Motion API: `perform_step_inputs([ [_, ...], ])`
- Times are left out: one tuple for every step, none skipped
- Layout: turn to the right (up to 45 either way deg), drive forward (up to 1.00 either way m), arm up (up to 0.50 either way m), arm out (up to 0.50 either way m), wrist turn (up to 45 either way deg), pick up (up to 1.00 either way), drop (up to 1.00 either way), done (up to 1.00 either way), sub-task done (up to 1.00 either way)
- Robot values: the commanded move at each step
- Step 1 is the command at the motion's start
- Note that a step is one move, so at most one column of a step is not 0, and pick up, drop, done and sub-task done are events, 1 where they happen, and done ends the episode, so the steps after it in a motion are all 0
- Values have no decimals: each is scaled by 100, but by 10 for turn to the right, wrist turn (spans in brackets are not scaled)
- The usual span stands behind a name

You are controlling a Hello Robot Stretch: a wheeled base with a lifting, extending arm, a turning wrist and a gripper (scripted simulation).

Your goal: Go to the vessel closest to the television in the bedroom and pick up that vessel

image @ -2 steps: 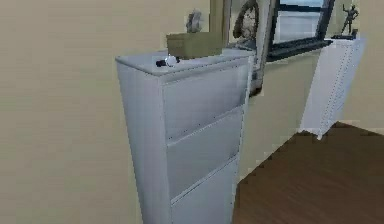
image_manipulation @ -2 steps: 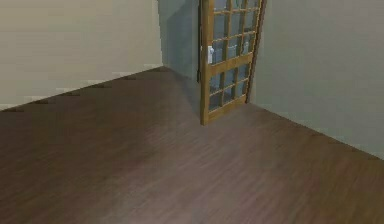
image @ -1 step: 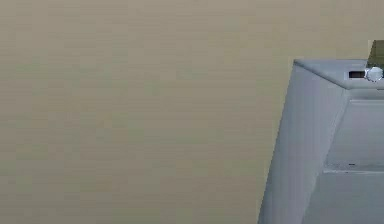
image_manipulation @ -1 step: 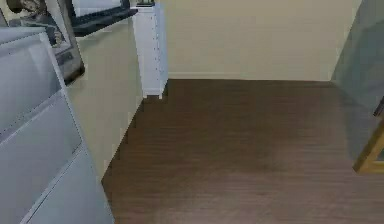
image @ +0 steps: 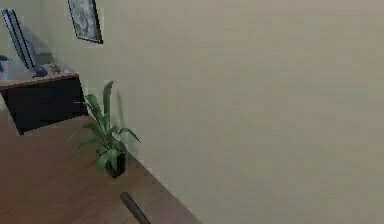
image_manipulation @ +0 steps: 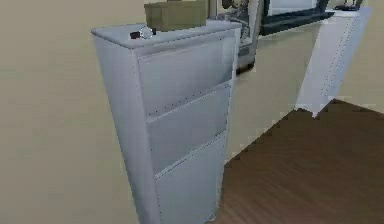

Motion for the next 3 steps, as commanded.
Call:
perform_step_inputs([
  [-420,0,0,0,0,0,0,0,0],
  [0,100,0,0,0,0,0,0,0],
  [-30,0,0,0,0,0,0,0,0],
])
